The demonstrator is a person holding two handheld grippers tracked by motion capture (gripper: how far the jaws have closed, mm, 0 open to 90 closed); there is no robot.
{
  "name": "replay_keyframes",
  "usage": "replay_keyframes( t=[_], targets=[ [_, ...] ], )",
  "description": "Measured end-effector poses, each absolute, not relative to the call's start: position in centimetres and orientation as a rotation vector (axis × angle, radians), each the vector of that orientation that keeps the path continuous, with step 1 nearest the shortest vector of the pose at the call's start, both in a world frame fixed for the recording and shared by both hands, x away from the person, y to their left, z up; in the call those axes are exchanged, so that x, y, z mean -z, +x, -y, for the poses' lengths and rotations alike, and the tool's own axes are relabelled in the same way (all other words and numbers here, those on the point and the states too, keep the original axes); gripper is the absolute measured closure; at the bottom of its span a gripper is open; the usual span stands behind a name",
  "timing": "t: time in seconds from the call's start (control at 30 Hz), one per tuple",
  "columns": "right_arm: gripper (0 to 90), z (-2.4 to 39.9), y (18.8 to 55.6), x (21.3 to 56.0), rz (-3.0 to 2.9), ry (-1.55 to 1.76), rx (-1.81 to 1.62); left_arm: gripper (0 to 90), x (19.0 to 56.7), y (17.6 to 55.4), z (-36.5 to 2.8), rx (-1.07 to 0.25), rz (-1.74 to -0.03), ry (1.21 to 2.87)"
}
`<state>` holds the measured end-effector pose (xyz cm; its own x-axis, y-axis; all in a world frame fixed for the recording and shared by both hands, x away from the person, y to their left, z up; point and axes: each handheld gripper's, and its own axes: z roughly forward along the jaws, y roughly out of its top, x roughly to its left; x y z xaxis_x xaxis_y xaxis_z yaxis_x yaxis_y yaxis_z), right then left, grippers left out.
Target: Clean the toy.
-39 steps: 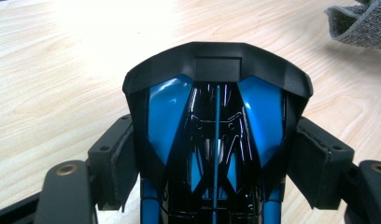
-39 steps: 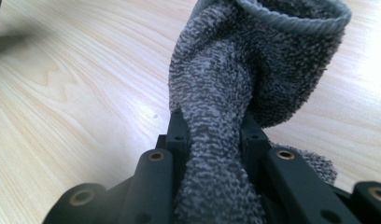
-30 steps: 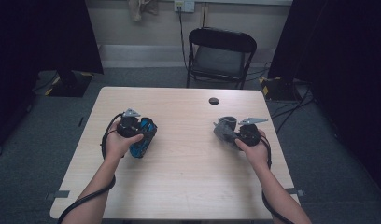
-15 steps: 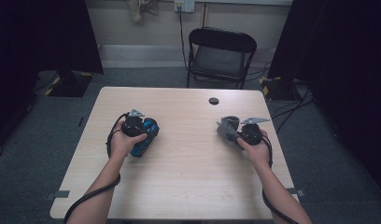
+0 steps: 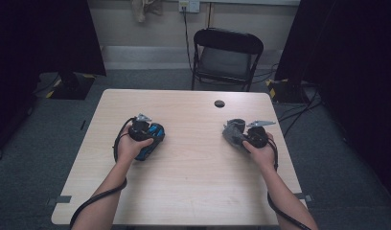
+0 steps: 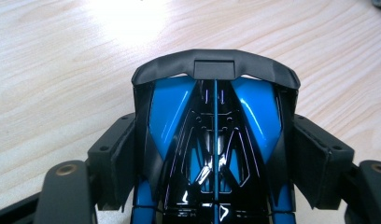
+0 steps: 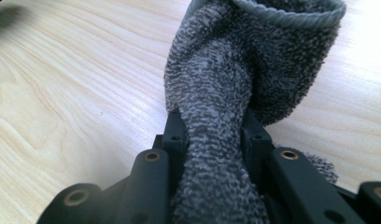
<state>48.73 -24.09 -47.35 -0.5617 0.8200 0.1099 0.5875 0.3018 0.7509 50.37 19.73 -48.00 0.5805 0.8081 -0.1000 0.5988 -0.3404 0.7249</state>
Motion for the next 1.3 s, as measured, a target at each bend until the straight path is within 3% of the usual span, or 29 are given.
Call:
replay_keyframes(
  t=[1.3],
  targets=[
    [56.5, 24.5, 48.5, 47.6, -2.261, 1.318, -1.113, 24.8, 49.3, 50.6, -19.2, -0.381, -1.13, 2.107]
  ],
)
